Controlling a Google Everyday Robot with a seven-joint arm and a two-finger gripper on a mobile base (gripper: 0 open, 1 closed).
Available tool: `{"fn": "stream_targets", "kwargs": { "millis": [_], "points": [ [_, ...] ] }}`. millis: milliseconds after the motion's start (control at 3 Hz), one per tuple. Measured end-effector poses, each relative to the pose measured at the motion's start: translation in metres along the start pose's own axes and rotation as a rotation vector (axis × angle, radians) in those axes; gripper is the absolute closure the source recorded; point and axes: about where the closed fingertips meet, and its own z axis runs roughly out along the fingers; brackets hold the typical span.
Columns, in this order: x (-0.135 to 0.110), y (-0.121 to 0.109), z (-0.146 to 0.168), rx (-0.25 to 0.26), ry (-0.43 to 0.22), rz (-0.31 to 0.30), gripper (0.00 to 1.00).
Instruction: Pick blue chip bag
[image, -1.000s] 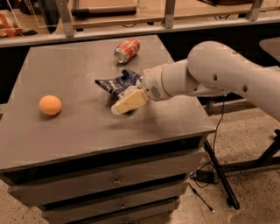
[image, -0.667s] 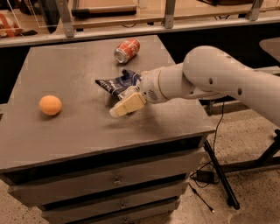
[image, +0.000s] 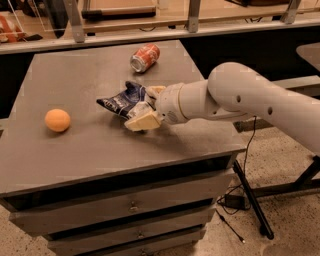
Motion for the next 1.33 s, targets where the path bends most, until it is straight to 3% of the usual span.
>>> {"fn": "stream_targets", "kwargs": {
  "millis": [333,667,1000,1333],
  "points": [
    [0.0,0.005,0.004,0.001,0.009,-0.067,0.61],
    [-0.001,0.005,0.003,0.008,0.011,-0.074,0.85],
    [-0.002,0.005,0.002,0.008,0.011,-0.073,1.0],
    [-0.023,0.0,-0.01,0.006,-0.038,-0.01,1.0]
  ]
}}
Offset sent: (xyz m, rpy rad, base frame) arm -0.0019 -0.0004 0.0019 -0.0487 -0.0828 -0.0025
